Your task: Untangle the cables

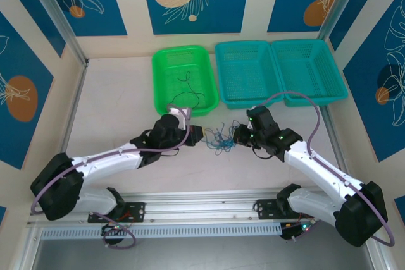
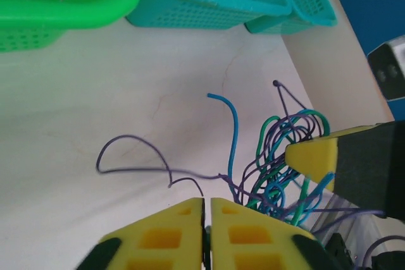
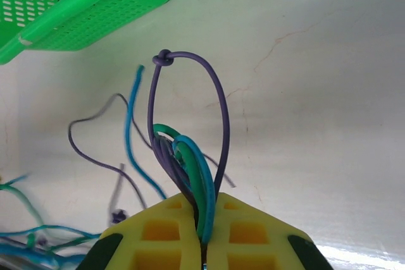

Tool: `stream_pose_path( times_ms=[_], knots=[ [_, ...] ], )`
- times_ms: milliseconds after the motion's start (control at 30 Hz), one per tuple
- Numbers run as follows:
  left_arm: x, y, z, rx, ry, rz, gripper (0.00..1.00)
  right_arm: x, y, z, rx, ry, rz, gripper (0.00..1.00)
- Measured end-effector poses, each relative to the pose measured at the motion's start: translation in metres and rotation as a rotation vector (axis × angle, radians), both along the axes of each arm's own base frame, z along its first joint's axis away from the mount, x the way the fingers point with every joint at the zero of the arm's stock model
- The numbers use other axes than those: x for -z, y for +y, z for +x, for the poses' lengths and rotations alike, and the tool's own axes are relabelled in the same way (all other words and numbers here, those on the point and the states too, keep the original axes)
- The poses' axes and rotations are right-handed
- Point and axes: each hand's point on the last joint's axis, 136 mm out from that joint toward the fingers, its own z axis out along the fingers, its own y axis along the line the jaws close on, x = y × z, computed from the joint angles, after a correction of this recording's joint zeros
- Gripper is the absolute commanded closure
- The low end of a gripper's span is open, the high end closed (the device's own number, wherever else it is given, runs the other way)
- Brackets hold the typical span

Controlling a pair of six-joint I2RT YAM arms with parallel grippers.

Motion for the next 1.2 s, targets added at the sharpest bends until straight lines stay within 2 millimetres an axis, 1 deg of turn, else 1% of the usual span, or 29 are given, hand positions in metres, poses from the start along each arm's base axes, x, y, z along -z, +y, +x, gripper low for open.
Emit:
stream_pose_path(
  times_ms=[33, 200, 400, 467, 567, 633, 667, 700, 733, 833, 900, 1067, 1200],
  knots=[
    [-0.001, 0.002, 0.000, -0.005, -0.006, 0.000, 0.57, 0.001, -0.001, 0.000, 0.003, 0.002, -0.002, 1.00],
    [0.003, 0.007, -0.002, -0.009, -0.012, 0.018, 0.56, 0.004, -0.002, 0.000, 0.007, 0.010, -0.005, 1.00],
    [0.005, 0.006, -0.003, -0.002, -0.005, 0.021, 0.41, 0.004, -0.002, 0.000, 0.006, 0.012, -0.004, 1.00],
    [0.010, 0.005, -0.003, -0.004, 0.007, 0.028, 0.41, 0.004, -0.002, -0.001, 0.004, 0.014, -0.002, 1.00],
    [0.022, 0.003, -0.004, 0.004, 0.044, 0.039, 0.57, 0.004, -0.001, -0.001, 0.000, 0.016, 0.002, 1.00],
    [0.031, -0.002, -0.007, 0.031, 0.070, 0.047, 0.64, 0.004, 0.000, -0.002, -0.002, 0.018, 0.005, 1.00],
    [0.035, -0.004, -0.007, 0.038, 0.084, 0.048, 0.66, 0.004, 0.000, -0.002, -0.003, 0.019, 0.006, 1.00],
    [0.038, -0.006, -0.007, 0.043, 0.097, 0.051, 0.71, 0.003, 0.000, -0.002, -0.003, 0.019, 0.007, 1.00],
    [0.041, -0.007, -0.007, 0.044, 0.107, 0.052, 0.78, 0.003, 0.000, -0.002, -0.002, 0.020, 0.008, 1.00],
    [0.042, -0.008, -0.006, 0.034, 0.119, 0.046, 0.94, 0.003, 0.000, -0.002, -0.001, 0.022, 0.010, 1.00],
    [0.040, -0.009, -0.005, 0.028, 0.120, 0.036, 1.00, 0.003, 0.000, -0.002, 0.001, 0.023, 0.010, 1.00],
    [0.036, -0.007, -0.001, 0.002, 0.108, 0.027, 1.00, 0.003, 0.000, -0.002, 0.005, 0.025, 0.012, 1.00],
    [0.028, 0.002, -0.001, -0.029, 0.077, 0.015, 1.00, 0.003, 0.000, -0.002, 0.017, 0.029, 0.017, 1.00]
  ],
)
